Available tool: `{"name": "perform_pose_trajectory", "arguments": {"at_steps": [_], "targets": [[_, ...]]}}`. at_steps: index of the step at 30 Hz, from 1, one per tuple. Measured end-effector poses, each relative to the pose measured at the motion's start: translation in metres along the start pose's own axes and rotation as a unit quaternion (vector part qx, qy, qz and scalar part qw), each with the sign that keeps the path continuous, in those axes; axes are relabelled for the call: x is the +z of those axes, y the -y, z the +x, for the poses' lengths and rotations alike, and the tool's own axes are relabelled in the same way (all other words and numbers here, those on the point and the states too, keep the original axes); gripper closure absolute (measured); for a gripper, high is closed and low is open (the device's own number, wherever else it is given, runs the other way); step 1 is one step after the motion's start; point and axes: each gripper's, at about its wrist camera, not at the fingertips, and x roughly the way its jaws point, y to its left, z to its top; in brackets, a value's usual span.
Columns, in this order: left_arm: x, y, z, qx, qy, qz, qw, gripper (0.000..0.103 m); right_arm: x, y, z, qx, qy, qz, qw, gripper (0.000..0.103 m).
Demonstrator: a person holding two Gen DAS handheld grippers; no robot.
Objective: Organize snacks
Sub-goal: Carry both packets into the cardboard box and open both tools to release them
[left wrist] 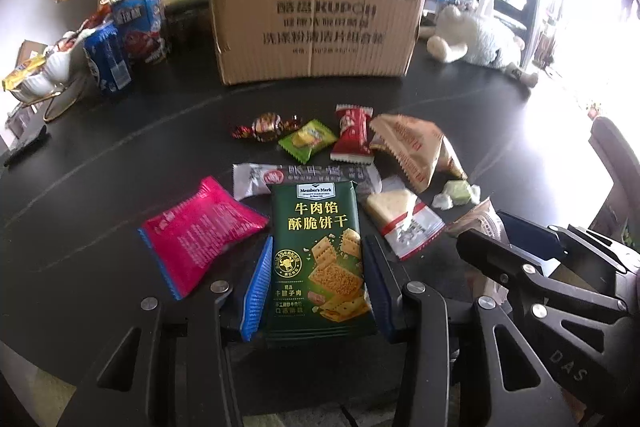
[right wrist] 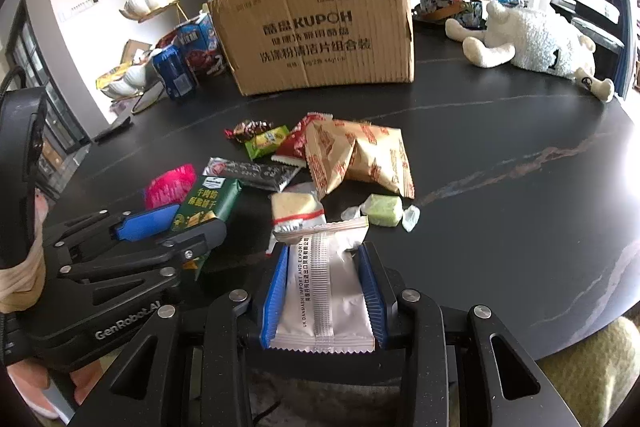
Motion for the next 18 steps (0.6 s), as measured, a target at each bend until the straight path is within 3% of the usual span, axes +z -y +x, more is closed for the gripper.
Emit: {"name": "perform_pose_trajectory", "arguments": {"at_steps": [9, 18], "targets": [[0.027, -0.001, -0.033, -0.013, 0.037, 0.003, 0.9992, 0.059, 0.037, -0.003, -0.026, -0.007, 0.033, -0.014, 0.999, 0.066], [0.068, 0.000, -0.065, 0.007, 0.098, 0.029, 0.9947, 0.059, 0.077, -0.004, -0.049, -0.015, 0.053, -0.025, 0.998, 0.066]]}}
